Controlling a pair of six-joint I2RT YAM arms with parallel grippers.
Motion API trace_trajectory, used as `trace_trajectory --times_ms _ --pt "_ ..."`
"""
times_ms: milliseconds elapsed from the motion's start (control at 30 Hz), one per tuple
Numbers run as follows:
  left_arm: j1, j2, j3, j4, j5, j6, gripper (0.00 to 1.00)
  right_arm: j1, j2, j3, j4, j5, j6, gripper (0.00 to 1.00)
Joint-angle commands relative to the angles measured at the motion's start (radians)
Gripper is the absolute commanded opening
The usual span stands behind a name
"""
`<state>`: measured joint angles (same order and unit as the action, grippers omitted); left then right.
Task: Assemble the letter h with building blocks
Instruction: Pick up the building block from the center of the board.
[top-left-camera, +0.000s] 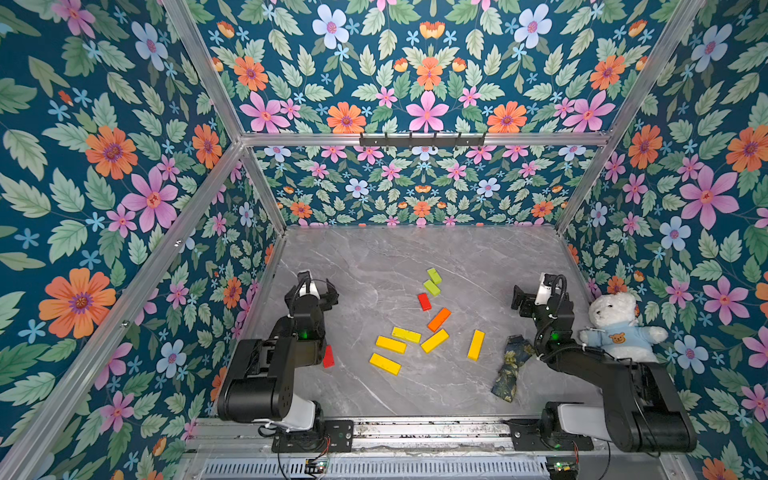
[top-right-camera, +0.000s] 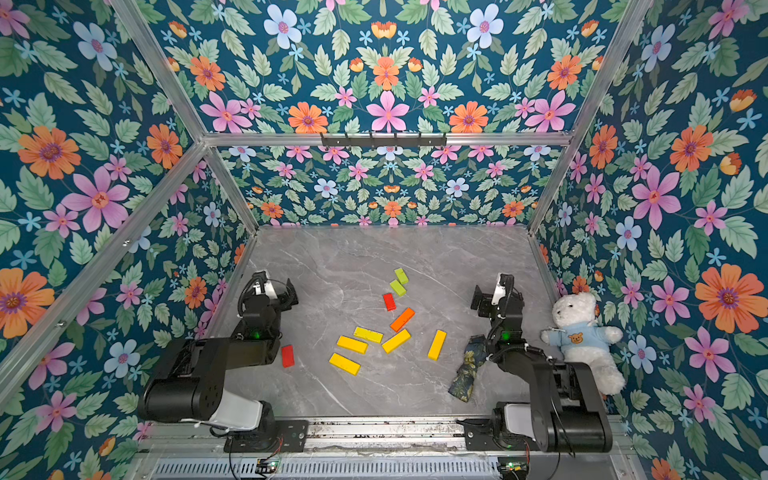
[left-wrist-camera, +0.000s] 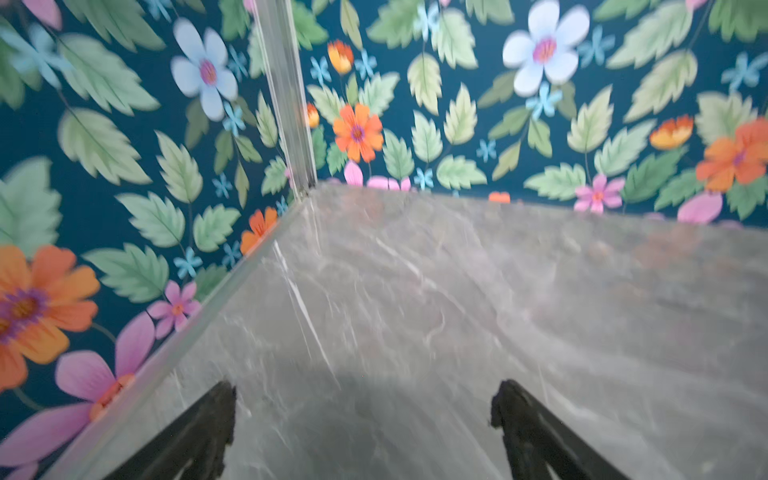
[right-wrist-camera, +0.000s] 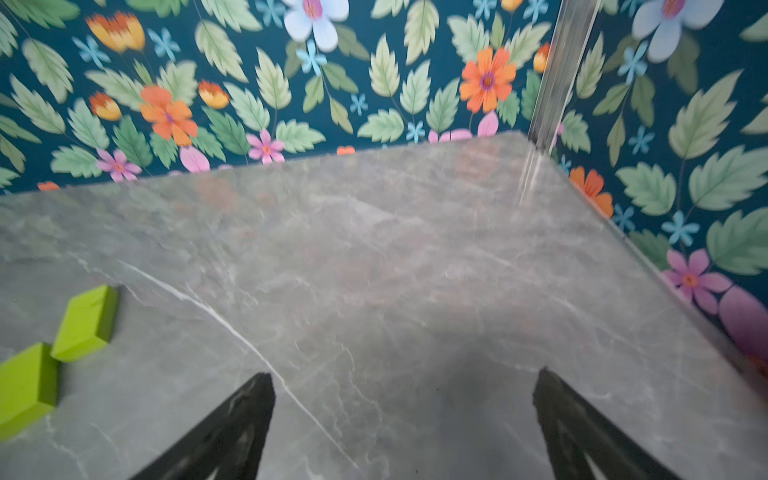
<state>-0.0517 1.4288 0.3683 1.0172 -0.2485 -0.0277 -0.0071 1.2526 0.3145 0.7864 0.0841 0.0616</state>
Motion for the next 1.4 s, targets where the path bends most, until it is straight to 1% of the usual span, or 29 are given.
trace_trajectory --times_ms 0,67,133,167,200,233,267,300,333,367,400,433,467,533,567,600,667,733,767,800,867,900,1033,1100,1133,1233,1267,1300,1367 --pt "-0.038 -0.083 0.018 -0.116 -0.101 -0.012 1.0 0.035 -0.082 0.041 -0.177 0.07 -0.004 0.99" --pt "-0.052 -0.151 0.024 -0.125 -0.089 -0.049 1.0 0.042 -0.124 0.096 -0.297 0.086 0.053 0.99" --pt "-0.053 -0.202 0.041 -0.116 -0.04 -0.103 1.0 0.043 -0.144 0.152 -0.396 0.084 0.104 0.99" --pt "-0.053 -0.214 0.057 -0.103 -0.027 -0.14 1.0 0.044 -0.147 0.176 -0.422 0.097 0.135 0.99" --pt "-0.053 -0.221 0.081 -0.106 -0.043 -0.208 1.0 0.044 -0.147 0.193 -0.449 0.122 0.193 0.99" --pt "-0.053 -0.225 0.105 -0.131 -0.079 -0.287 1.0 0.044 -0.142 0.208 -0.458 0.159 0.253 0.99" --pt "-0.053 -0.24 0.137 -0.201 -0.124 -0.387 1.0 0.044 -0.142 0.221 -0.481 0.208 0.364 0.99" --pt "-0.053 -0.261 0.167 -0.287 -0.162 -0.497 1.0 0.043 -0.151 0.237 -0.553 0.26 0.505 0.99" --pt "-0.053 -0.288 0.194 -0.412 -0.194 -0.62 1.0 0.043 -0.17 0.256 -0.671 0.3 0.651 0.99" --pt "-0.051 -0.319 0.231 -0.582 -0.234 -0.792 1.0 0.042 -0.195 0.276 -0.812 0.343 0.811 0.99" --pt "-0.05 -0.34 0.239 -0.634 -0.252 -0.877 1.0 0.026 -0.219 0.26 -0.822 0.291 0.841 0.99" --pt "-0.05 -0.356 0.224 -0.607 -0.24 -0.872 1.0 0.005 -0.236 0.223 -0.742 0.202 0.797 0.99" --pt "-0.05 -0.377 0.199 -0.565 -0.214 -0.883 1.0 -0.01 -0.253 0.184 -0.674 0.132 0.784 0.99" --pt "-0.05 -0.408 0.157 -0.489 -0.16 -0.89 1.0 -0.016 -0.278 0.131 -0.567 0.068 0.797 0.9" --pt "-0.05 -0.42 0.147 -0.467 -0.124 -0.888 1.0 -0.016 -0.288 0.112 -0.525 0.051 0.802 0.88" --pt "-0.05 -0.422 0.141 -0.449 -0.079 -0.884 1.0 -0.016 -0.296 0.104 -0.516 0.033 0.81 0.88" --pt "-0.05 -0.412 0.131 -0.395 0.028 -0.894 1.0 -0.016 -0.303 0.126 -0.56 -0.005 0.794 0.87" --pt "-0.05 -0.389 0.099 -0.32 0.112 -0.942 1.0 -0.015 -0.297 0.171 -0.64 -0.077 0.751 0.87" --pt "-0.051 -0.38 0.091 -0.307 0.156 -0.962 1.0 -0.013 -0.284 0.215 -0.711 -0.102 0.723 0.88" --pt "-0.051 -0.374 0.103 -0.338 0.186 -0.961 1.0 -0.004 -0.266 0.266 -0.798 -0.115 0.703 0.89" --pt "-0.058 -0.364 0.166 -0.516 0.195 -0.953 1.0 0.023 -0.233 0.338 -0.921 -0.129 0.659 0.9" --pt "-0.065 -0.36 0.189 -0.569 0.196 -0.936 1.0 0.044 -0.221 0.361 -0.956 -0.127 0.64 0.9" --pt "-0.11 -0.397 0.16 -0.573 0.18 -0.878 1.0 0.122 -0.199 0.399 -1.025 -0.125 0.602 0.91" --pt "-0.135 -0.423 0.172 -0.646 0.181 -0.843 0.99 0.148 -0.181 0.417 -1.054 -0.147 0.587 0.9" --pt "-0.141 -0.429 0.189 -0.695 0.188 -0.829 1.0 0.159 -0.173 0.422 -1.058 -0.167 0.574 0.88" --pt "-0.142 -0.422 0.238 -0.815 0.264 -0.784 1.0 0.206 -0.146 0.448 -1.095 -0.179 0.561 0.86" --pt "-0.144 -0.417 0.249 -0.836 0.303 -0.775 1.0 0.234 -0.136 0.457 -1.114 -0.174 0.556 0.86" --pt "-0.146 -0.413 0.25 -0.841 0.339 -0.776 1.0 0.261 -0.126 0.463 -1.125 -0.171 0.551 0.83" --pt "-0.158 -0.415 0.245 -0.859 0.374 -0.777 1.0 0.314 -0.11 0.467 -1.147 -0.15 0.566 0.82"
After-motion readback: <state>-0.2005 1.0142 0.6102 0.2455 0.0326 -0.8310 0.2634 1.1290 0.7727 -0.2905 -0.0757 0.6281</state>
